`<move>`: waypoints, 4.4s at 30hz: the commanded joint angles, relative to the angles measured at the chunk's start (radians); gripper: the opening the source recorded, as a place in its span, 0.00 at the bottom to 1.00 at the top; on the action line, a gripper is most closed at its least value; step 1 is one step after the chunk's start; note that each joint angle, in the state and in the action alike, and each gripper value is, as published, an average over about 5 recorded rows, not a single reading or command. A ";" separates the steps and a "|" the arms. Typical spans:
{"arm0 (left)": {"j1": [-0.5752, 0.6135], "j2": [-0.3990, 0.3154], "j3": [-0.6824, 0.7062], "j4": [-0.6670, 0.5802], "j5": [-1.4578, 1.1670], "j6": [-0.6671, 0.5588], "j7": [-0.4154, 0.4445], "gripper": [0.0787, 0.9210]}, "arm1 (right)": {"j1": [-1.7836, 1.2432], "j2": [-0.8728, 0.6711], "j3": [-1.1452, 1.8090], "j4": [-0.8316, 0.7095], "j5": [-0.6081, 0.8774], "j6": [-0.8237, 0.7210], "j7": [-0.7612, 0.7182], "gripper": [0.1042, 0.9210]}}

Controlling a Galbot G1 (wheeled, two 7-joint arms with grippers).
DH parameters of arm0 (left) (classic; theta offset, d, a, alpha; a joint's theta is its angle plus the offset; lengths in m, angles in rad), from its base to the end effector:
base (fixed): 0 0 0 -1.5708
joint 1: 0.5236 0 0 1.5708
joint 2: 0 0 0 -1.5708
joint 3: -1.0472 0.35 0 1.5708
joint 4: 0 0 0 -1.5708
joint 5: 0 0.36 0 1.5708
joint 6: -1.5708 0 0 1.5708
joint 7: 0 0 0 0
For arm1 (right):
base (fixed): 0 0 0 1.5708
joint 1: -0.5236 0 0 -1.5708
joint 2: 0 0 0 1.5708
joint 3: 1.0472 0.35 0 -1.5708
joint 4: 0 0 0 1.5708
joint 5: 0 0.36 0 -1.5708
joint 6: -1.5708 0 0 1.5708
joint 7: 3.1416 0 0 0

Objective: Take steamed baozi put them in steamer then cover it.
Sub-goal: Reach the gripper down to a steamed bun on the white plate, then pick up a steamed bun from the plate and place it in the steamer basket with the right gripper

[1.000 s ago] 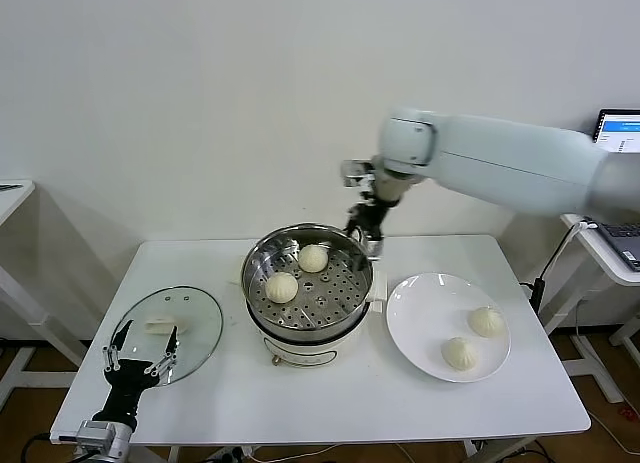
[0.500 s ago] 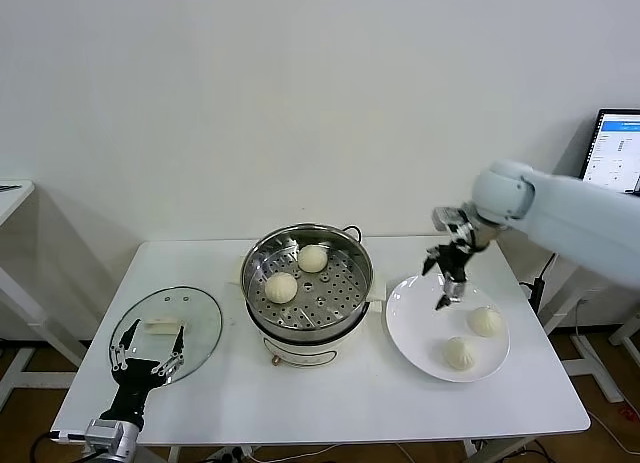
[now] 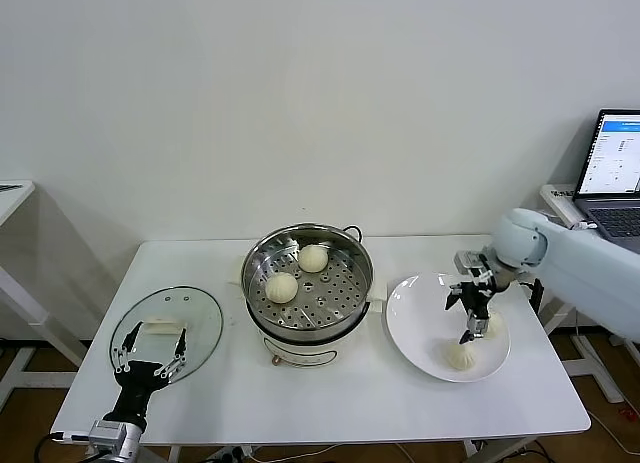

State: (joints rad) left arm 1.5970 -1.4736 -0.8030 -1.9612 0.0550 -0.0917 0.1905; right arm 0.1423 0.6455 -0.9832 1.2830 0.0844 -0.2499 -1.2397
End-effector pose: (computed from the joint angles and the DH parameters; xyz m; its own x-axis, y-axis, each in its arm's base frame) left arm 0.1667 0.1120 -0.3404 -0.9964 -0.0111 0.0844 0.0118 0.9641 0.2653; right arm 0.5161 -0.1540 -0.1831 0.0267 -0.1461 0.9889 -0.9978 -0.0642 0.0175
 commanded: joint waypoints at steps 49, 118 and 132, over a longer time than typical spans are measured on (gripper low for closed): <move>-0.011 -0.002 0.007 0.027 0.010 -0.004 0.000 0.88 | -0.132 0.045 0.100 -0.047 -0.170 0.054 -0.018 0.77; -0.019 0.011 -0.049 0.058 0.003 -0.007 0.025 0.88 | 0.516 0.577 -0.396 0.171 -0.126 0.749 0.175 0.74; -0.020 0.013 -0.055 0.061 0.001 -0.008 0.028 0.88 | 0.452 0.626 -0.398 0.093 -0.159 0.754 0.130 0.74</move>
State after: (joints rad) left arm 1.5763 -1.4614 -0.8565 -1.8998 0.0561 -0.0996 0.2180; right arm 0.6236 1.2474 -1.3759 1.4112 -0.0656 0.5035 -1.0935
